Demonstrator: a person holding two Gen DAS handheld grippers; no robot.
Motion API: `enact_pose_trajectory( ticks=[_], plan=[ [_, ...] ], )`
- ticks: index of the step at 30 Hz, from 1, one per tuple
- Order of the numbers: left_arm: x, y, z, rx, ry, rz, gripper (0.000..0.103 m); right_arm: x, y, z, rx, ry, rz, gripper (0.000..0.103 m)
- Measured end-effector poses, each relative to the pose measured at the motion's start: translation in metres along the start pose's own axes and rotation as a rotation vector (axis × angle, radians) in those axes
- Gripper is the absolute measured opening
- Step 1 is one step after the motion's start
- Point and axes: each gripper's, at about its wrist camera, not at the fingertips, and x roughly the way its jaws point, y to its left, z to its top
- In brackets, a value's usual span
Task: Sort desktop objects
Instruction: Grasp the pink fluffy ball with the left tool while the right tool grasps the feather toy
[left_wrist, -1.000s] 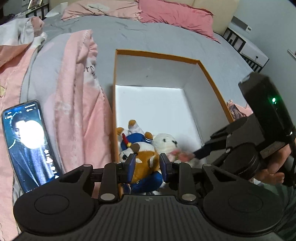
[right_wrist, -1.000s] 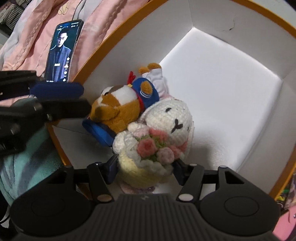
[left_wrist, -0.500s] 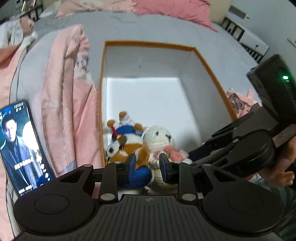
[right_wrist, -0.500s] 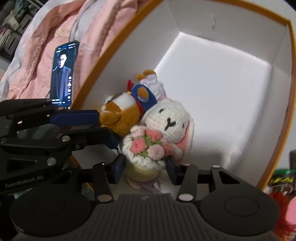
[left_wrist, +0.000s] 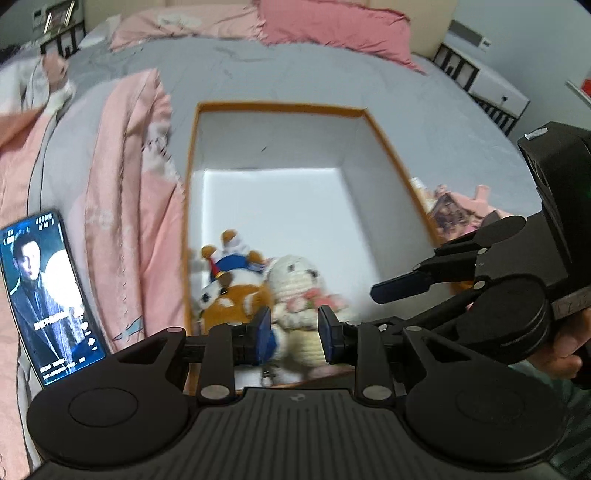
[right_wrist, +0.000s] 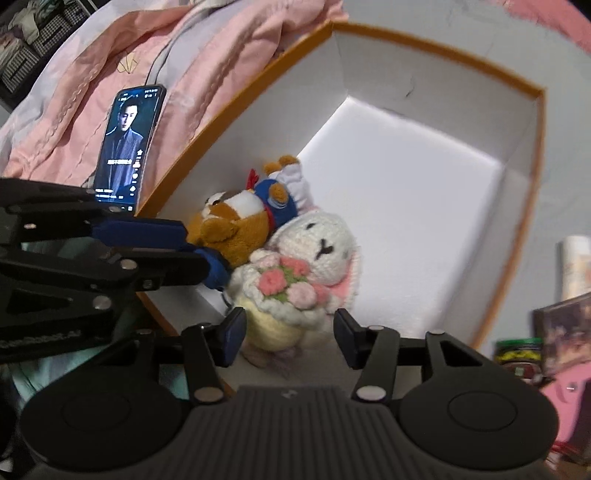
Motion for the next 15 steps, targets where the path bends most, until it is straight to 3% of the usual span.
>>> enact_pose_trajectory(
  ticks=[9, 15],
  plan=[
    [-0.031, -0.053, 0.001, 0.080, -0.132, -0.119, 0.031, -0.077, -0.018, -0.058, 0.034, -0.284, -0.116, 0.051],
    [-0.023, -0.095, 0.003, 0.161, -0.117, -0.187, 0.031, -0.120, -0.055, -0.112, 0.198, -0.359, -0.256, 0.050]
  ],
)
